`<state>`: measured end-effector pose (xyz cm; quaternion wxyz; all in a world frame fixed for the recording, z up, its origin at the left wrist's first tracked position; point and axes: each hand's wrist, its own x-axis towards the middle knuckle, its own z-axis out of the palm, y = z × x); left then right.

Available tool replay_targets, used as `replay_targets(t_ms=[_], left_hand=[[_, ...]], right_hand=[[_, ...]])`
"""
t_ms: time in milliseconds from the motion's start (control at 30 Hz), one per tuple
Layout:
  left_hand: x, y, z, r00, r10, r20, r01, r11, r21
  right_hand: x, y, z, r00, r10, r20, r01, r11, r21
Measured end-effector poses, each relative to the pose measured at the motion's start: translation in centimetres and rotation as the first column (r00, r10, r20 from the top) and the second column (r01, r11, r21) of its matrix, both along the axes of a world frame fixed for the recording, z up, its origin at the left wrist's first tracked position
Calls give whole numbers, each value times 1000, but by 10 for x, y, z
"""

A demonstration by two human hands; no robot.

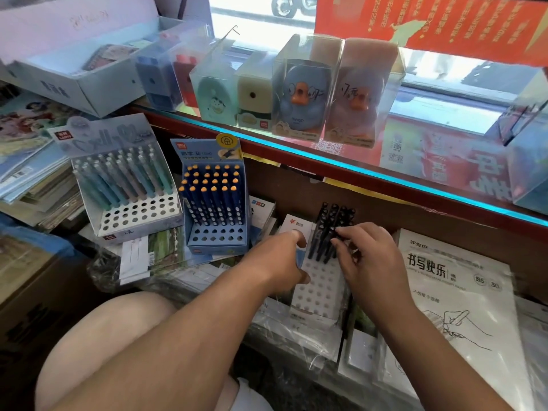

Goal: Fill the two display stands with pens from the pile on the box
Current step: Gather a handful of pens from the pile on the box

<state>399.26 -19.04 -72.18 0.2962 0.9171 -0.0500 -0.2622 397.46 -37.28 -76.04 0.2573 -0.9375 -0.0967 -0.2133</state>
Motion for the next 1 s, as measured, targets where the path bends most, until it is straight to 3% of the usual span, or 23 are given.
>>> replay_targets(t_ms=[133,333,533,633,800,1000], left_hand=[[0,1,-1,1000,-5,-13,5,1000,13],[-5,3,1,1000,1,6,-1,1000,31],[-1,26,33,967,158,202,-163,987,7],[7,56,63,922,263,285,-266,964,-30],[-12,148,101,824,395,406,-425,905,-18],[-85,291,110,650,654,387,-717,697,26]], right_hand=[[-1,1,2,999,-24,-41,23,999,-26],[-12,3,18,987,-12,-161,24,997,74],[-22,20,51,985,44,-167,-40,999,24],[-15,46,72,962,181,-207,-184,983,6],[11,130,93,849,469,-243,-512,843,-164],[25,268,104,607,738,-294,-793,536,-289]])
